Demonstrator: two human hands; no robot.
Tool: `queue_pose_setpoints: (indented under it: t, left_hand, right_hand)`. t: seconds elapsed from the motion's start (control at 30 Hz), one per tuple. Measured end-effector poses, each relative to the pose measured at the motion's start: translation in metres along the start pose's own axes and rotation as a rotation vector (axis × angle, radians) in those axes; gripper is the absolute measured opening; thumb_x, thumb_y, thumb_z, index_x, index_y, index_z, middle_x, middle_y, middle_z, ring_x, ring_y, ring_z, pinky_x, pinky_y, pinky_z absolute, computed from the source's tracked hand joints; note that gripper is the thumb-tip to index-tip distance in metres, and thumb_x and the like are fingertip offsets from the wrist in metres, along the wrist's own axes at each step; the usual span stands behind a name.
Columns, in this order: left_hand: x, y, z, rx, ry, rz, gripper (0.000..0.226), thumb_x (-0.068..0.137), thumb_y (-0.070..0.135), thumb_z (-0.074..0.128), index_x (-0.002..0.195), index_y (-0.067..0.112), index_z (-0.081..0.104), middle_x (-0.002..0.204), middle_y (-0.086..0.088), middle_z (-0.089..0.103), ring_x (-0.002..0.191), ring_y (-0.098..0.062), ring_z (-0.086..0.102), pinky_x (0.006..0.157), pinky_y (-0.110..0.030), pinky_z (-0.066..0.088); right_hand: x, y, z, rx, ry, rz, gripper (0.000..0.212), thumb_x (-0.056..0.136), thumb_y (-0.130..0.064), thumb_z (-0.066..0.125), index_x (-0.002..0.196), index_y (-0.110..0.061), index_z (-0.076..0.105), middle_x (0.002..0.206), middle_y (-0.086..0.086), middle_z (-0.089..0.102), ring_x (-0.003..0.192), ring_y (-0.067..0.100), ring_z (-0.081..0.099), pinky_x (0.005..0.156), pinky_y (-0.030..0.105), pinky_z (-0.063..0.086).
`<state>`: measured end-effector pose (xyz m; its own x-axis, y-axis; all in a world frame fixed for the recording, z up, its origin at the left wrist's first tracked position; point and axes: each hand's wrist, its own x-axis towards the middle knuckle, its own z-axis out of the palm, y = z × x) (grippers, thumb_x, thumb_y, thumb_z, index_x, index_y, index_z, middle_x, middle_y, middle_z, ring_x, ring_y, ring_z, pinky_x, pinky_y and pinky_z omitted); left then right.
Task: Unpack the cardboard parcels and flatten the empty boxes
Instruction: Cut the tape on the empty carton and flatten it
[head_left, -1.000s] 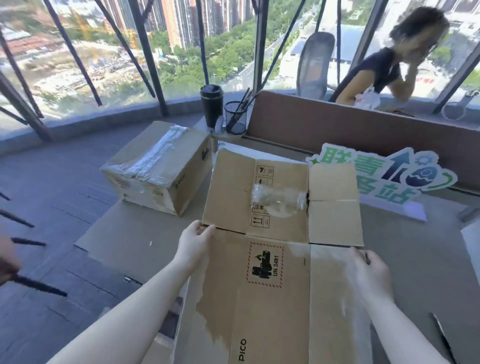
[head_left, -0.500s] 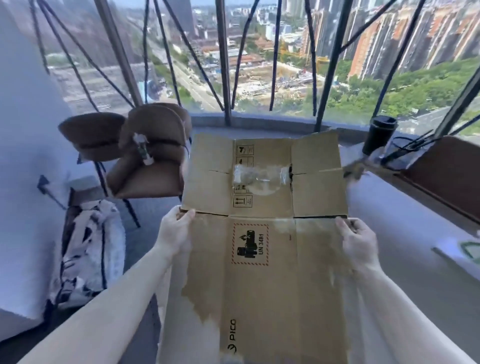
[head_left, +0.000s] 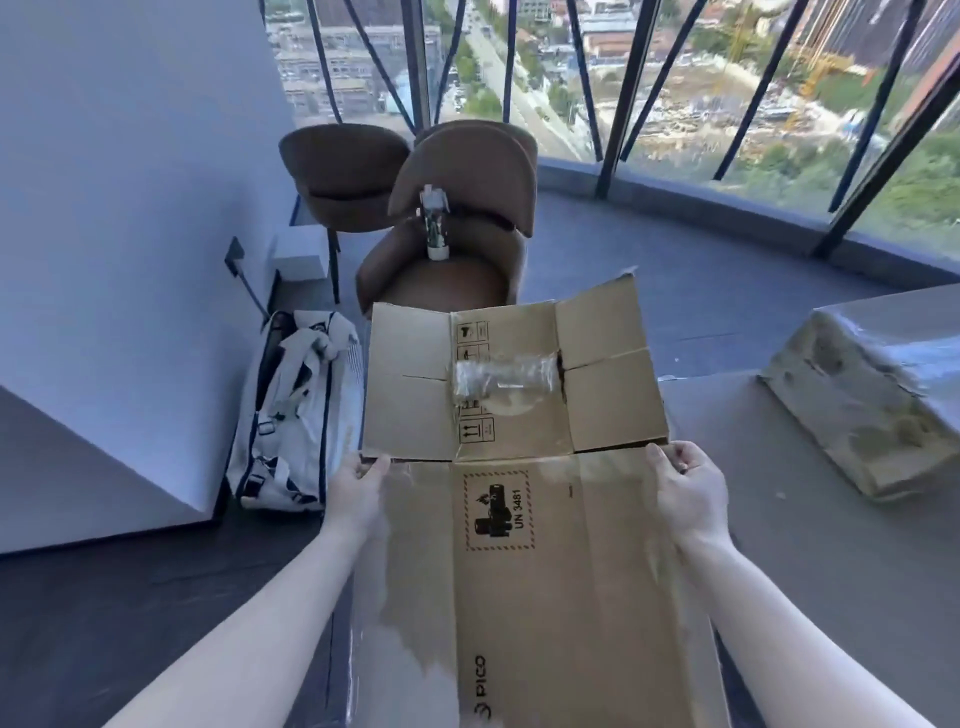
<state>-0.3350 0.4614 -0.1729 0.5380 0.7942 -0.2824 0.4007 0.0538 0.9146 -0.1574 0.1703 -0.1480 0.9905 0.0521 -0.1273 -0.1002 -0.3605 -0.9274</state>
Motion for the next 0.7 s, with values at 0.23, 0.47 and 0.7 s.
queue_pose_setpoints:
  t: [0.23,0.47,0.7]
  left_hand:
    - [0.106,-0.116,0.015,0.048,0.027,-0.187,0.013,0.1,0.017,0.053,0.093,0.008,0.06,0.079,0.001,0.058,0.07,-0.012,0.051,0.055,-0.011,0.036]
    - [0.179,-0.302,0.069,0.1,0.094,-0.296,0.019,0.099,0.016,0.054,0.082,0.012,0.058,0.069,0.009,0.059,0.066,-0.005,0.051,0.061,-0.017,0.037]
    - [0.245,-0.488,0.137,0.108,0.094,-0.396,0.024,0.094,0.018,0.056,0.079,0.0,0.054,0.069,0.003,0.058,0.065,-0.016,0.044,0.06,-0.031,0.033]
  right_hand:
    - [0.058,0.106,0.131,-0.102,-0.072,0.114,0.024,0.096,-0.02,0.06,0.082,-0.001,0.056,0.069,0.001,0.049,0.064,0.017,0.04,0.059,0.031,0.034]
    - [0.119,0.293,0.228,-0.167,-0.172,0.221,0.01,0.096,-0.017,0.06,0.088,-0.013,0.064,0.074,-0.003,0.06,0.066,0.012,0.05,0.062,0.022,0.042]
    - [0.164,0.482,0.291,-0.281,-0.221,0.253,0.005,0.096,-0.02,0.06,0.096,-0.017,0.064,0.083,-0.004,0.064,0.08,0.016,0.055,0.068,0.031,0.042]
